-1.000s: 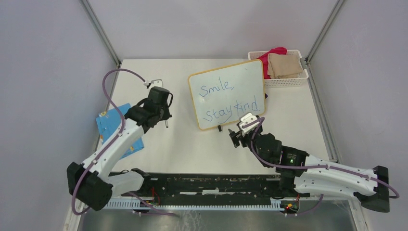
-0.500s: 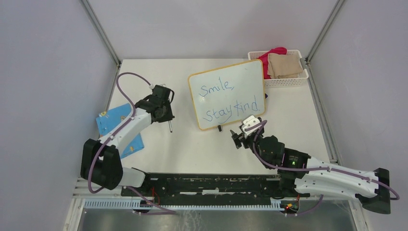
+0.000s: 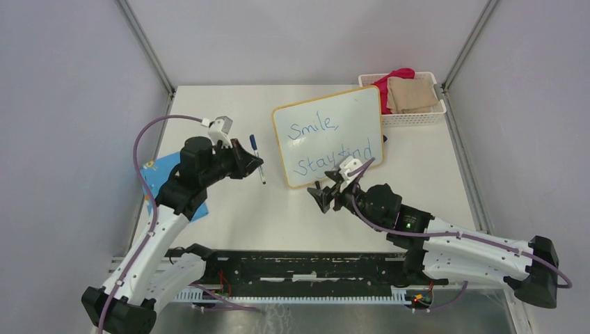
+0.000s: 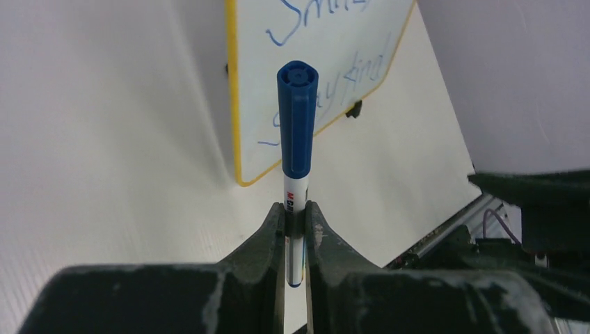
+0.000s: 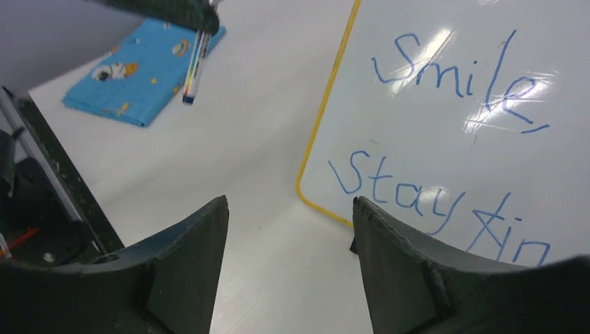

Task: Write a sentence on the whiteboard
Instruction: Place the whiteboard marker at the center of the board.

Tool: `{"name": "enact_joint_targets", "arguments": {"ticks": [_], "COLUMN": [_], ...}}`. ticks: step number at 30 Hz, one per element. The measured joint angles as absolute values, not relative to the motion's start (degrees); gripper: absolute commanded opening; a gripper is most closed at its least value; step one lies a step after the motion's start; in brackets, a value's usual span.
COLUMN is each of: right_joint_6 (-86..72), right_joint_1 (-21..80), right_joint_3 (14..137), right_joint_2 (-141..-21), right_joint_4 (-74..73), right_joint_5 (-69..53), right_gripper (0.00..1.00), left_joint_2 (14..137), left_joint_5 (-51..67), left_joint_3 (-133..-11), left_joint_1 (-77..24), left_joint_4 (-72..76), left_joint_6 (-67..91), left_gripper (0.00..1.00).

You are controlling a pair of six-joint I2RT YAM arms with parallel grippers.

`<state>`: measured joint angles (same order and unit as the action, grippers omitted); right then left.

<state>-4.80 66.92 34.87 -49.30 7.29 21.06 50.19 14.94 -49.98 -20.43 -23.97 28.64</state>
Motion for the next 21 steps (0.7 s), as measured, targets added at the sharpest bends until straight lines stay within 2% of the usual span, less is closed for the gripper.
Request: {"name": "enact_joint_targets", "arguments": {"ticks": [7,15,21], "right_joint_6": [-15.38,-21.93,-23.68], "right_joint_1": [58.74,58.33,58.33], "right_joint_3": [41.45,55.0,59.05], "right_joint_2": [-54.15,-67.99,-72.82], "right_joint_4": [17.54,21.69,20.23], "right_joint_5": [11.79,3.86,1.43], "right_gripper": [0.67,0.65,0.63], "left_joint_2": [44.07,41.65,40.16], "left_joint_5": [24.82,30.04,30.61], "left_joint_3": [-44.29,-42.65,-42.65], "left_joint_1": [-22.46,-25.47,-27.14], "left_joint_4": [-21.34,-18.94,-18.46], "left_joint_6": [25.91,24.36,23.4], "left_gripper": [0.02,0.02,0.02]}}
